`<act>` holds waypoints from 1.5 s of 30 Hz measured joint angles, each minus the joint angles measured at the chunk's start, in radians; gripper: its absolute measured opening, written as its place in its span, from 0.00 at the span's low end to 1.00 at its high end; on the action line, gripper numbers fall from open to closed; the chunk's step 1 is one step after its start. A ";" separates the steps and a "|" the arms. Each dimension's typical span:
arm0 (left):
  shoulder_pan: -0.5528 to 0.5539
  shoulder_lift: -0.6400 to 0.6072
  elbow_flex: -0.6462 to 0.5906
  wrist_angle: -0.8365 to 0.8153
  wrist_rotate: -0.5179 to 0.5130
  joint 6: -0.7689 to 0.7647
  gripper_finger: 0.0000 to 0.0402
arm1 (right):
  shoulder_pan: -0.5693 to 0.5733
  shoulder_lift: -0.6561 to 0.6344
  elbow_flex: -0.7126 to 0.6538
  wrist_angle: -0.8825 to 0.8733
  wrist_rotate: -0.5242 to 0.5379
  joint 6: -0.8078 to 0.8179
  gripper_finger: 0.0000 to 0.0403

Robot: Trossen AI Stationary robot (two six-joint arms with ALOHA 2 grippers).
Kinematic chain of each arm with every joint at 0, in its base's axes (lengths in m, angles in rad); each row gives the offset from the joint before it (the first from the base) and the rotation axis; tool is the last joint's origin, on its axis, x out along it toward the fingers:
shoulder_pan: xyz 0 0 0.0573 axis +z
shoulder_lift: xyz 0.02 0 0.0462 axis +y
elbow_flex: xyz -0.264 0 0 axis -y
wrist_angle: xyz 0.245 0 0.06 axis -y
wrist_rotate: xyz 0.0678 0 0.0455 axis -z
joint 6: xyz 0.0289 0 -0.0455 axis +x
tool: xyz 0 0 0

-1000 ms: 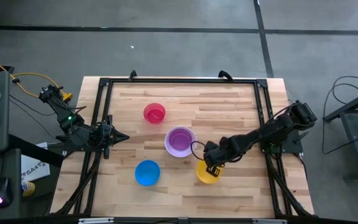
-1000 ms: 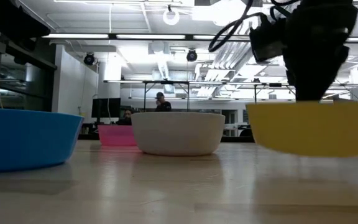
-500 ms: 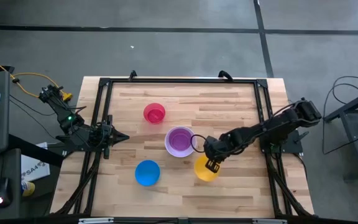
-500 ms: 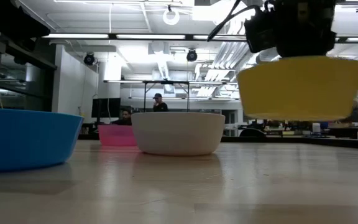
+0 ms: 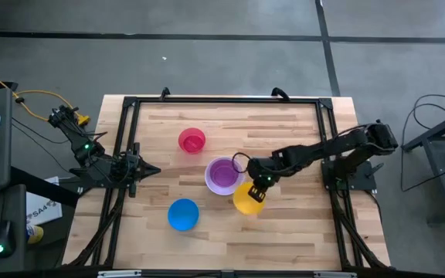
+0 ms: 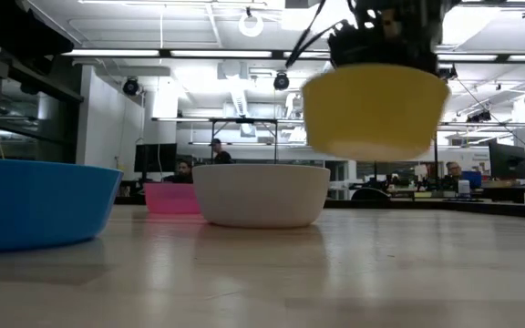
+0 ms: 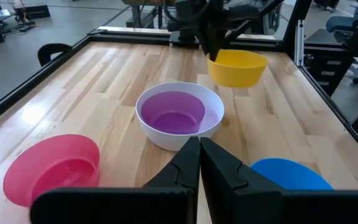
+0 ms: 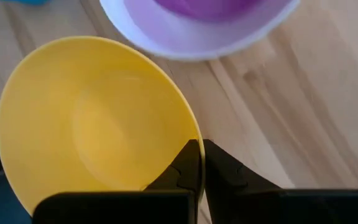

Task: Nest bowls inside each other
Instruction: Stack the yellow bowl on the violet bowl

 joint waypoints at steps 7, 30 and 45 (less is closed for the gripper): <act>0.000 0.000 0.000 0.000 -0.004 0.000 0.03 | -0.067 0.000 0.069 -0.008 -0.001 -0.083 0.01; 0.000 0.000 0.000 0.000 -0.002 0.018 0.03 | -0.173 0.172 0.280 -0.086 0.019 -0.281 0.01; 0.000 0.000 0.000 -0.008 0.000 0.021 0.03 | -0.244 0.265 0.390 -0.118 -0.006 -0.350 0.01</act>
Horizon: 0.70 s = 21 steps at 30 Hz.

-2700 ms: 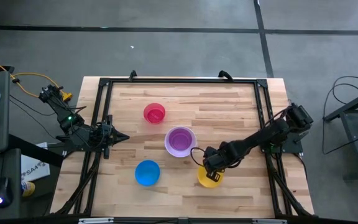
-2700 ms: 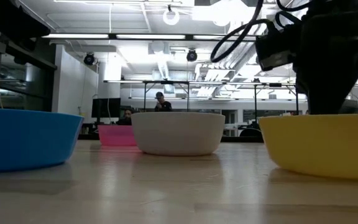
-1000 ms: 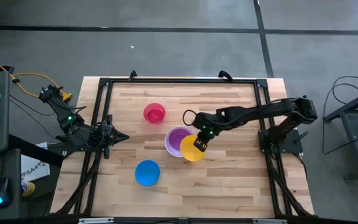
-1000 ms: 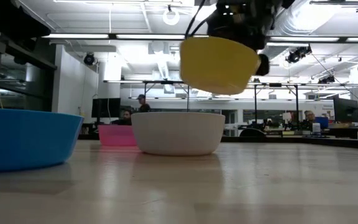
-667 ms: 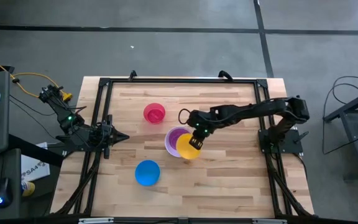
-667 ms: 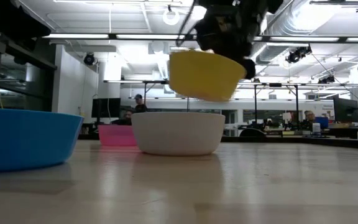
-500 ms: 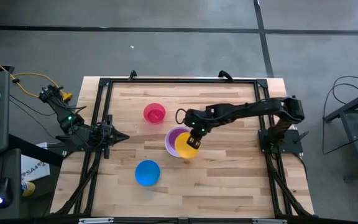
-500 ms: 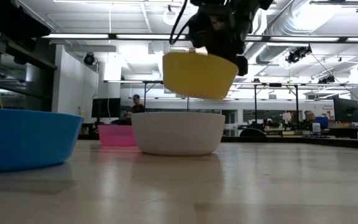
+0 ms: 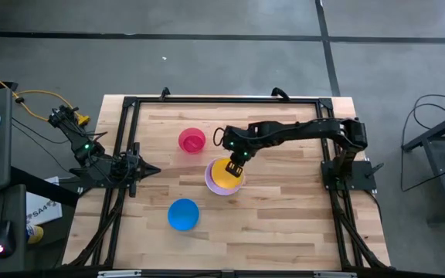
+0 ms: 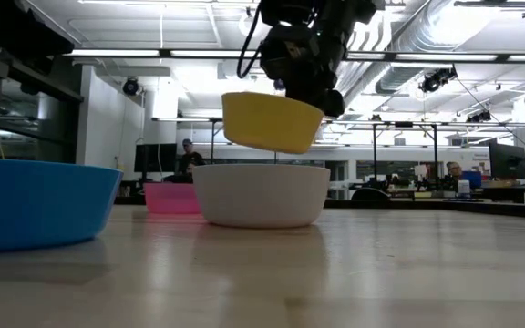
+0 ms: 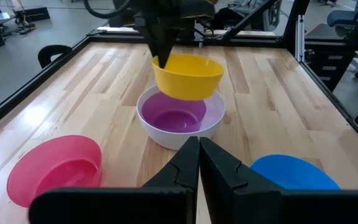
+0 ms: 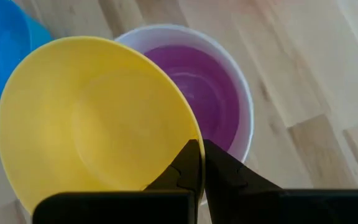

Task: Nest bowls inside each other
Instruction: Stack the yellow bowl on the violet bowl

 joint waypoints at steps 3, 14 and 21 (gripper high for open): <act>0.000 0.000 0.000 0.000 0.000 0.002 0.03 | -0.016 0.000 0.000 0.000 -0.004 0.000 0.01; 0.000 0.000 0.000 0.000 -0.001 0.005 0.03 | -0.022 0.048 0.001 0.059 -0.049 -0.018 0.01; 0.000 0.000 0.000 0.000 -0.002 0.005 0.03 | -0.023 0.050 0.001 0.061 -0.047 -0.026 0.01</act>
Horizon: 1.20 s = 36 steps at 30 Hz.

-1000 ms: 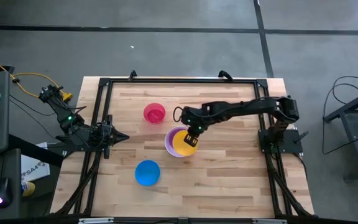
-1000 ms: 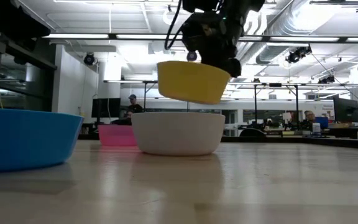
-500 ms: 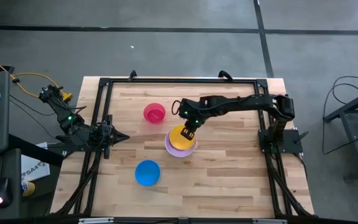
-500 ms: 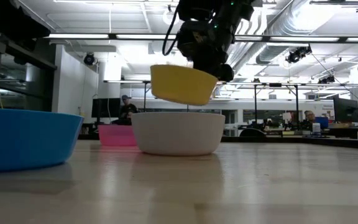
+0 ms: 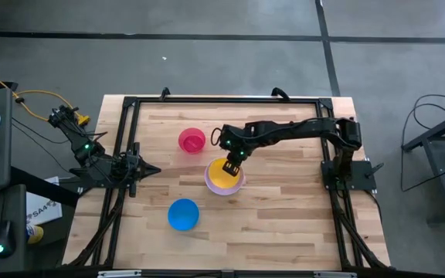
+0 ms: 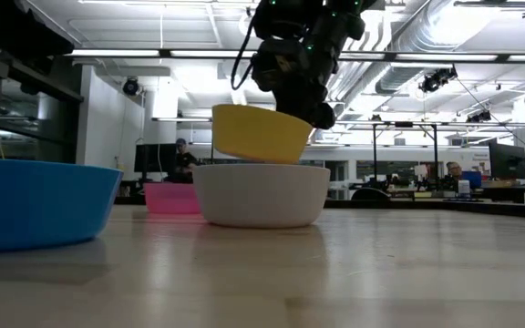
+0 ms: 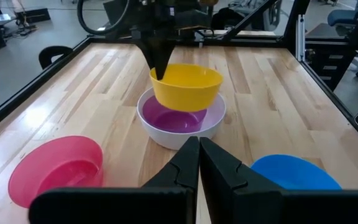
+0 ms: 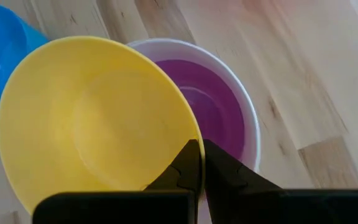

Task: Nest bowls inside each other
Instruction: Stack the yellow bowl on the violet bowl

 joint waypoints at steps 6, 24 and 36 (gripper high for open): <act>0.000 0.000 0.000 0.000 -0.002 0.000 0.03 | -0.002 0.015 0.000 -0.001 0.003 -0.012 0.01; 0.000 0.000 0.000 -0.008 -0.001 0.000 0.03 | -0.007 0.062 0.000 -0.018 0.003 -0.029 0.01; 0.000 0.000 0.000 -0.008 0.002 0.000 0.03 | -0.008 0.073 0.000 -0.001 0.024 -0.045 0.01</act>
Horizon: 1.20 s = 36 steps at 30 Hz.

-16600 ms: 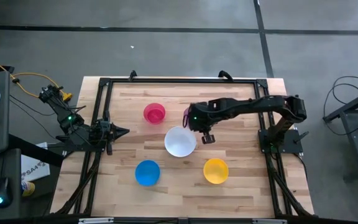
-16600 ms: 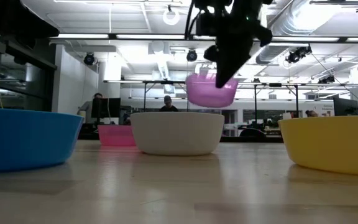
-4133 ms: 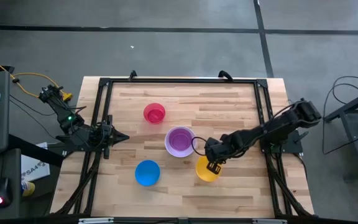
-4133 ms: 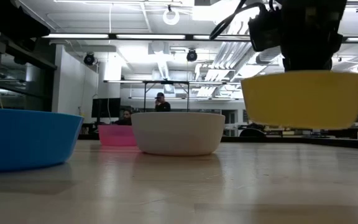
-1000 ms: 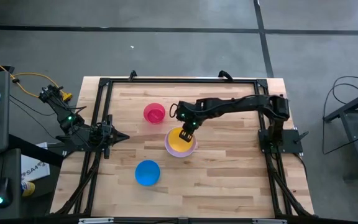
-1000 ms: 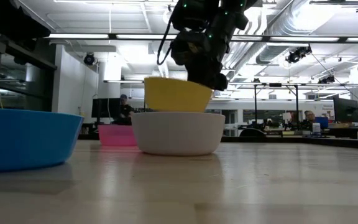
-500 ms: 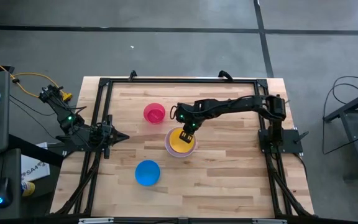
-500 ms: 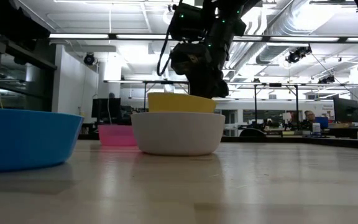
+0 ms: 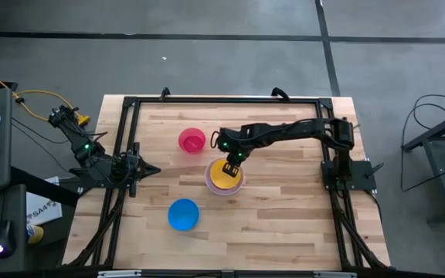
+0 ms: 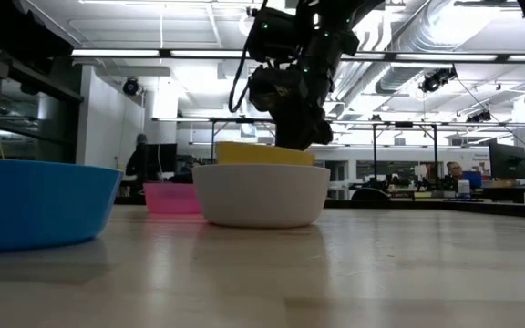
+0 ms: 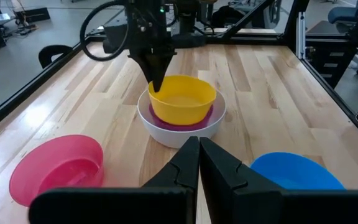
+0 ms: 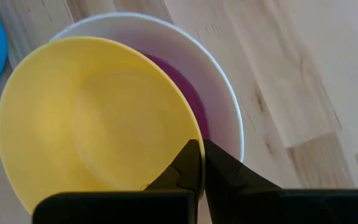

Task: Nest bowls inside each other
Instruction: Stack the yellow bowl on the violet bowl

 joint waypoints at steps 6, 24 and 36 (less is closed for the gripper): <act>0.000 0.000 0.000 0.000 0.000 0.000 0.03 | 0.001 0.023 -0.001 0.008 -0.026 -0.003 0.01; 0.000 0.000 0.000 0.000 0.000 0.000 0.03 | 0.000 0.035 -0.001 0.022 -0.051 -0.007 0.08; 0.000 0.000 0.000 0.000 0.003 -0.001 0.03 | 0.001 0.035 -0.001 0.022 -0.051 -0.007 0.12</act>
